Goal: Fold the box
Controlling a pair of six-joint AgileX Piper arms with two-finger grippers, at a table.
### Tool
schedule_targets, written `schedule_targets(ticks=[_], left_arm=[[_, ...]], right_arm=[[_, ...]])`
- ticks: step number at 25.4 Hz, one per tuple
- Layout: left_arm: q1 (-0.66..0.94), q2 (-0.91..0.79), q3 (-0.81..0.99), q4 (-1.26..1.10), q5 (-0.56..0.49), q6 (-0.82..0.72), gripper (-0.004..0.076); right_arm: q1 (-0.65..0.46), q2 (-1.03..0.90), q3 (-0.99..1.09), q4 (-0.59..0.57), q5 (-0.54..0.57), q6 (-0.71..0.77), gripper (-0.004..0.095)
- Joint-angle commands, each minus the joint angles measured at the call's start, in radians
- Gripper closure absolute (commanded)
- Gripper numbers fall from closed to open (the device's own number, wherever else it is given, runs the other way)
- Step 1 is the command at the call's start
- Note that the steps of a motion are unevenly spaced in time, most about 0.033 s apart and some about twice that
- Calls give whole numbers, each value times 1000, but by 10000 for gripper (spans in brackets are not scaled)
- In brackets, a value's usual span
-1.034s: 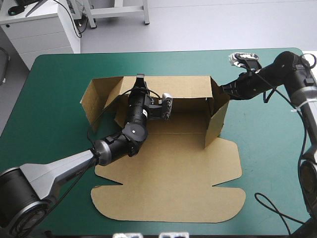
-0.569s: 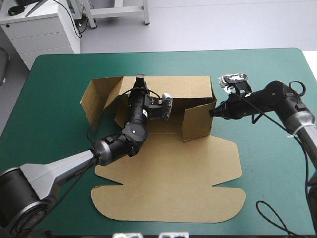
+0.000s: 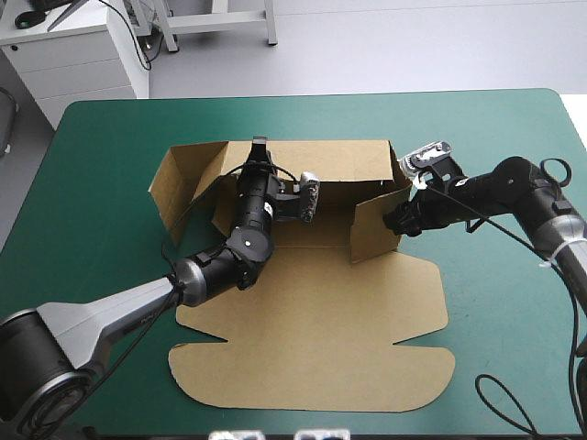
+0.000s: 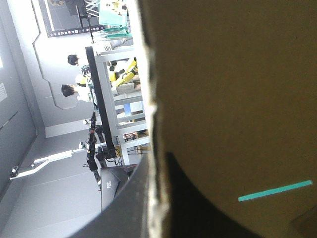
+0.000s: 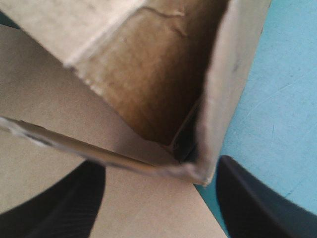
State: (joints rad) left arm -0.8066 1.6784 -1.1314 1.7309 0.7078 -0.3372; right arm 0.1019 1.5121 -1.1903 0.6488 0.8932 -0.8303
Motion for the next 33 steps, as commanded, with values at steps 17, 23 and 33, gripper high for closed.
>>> schedule_targets(ticks=[17, 23, 33], left_arm=[[-1, -38, -23, 99, 54, -13, 731], [-1, -38, -23, 99, 54, -13, 731], [-1, -38, -23, 99, 52, -13, 731]], right_arm=[[132, -42, 72, 34, -349, 149, 139], [230, -112, 211, 42, -601, 183, 140], [321, -106, 240, 38, -761, 260, 332]])
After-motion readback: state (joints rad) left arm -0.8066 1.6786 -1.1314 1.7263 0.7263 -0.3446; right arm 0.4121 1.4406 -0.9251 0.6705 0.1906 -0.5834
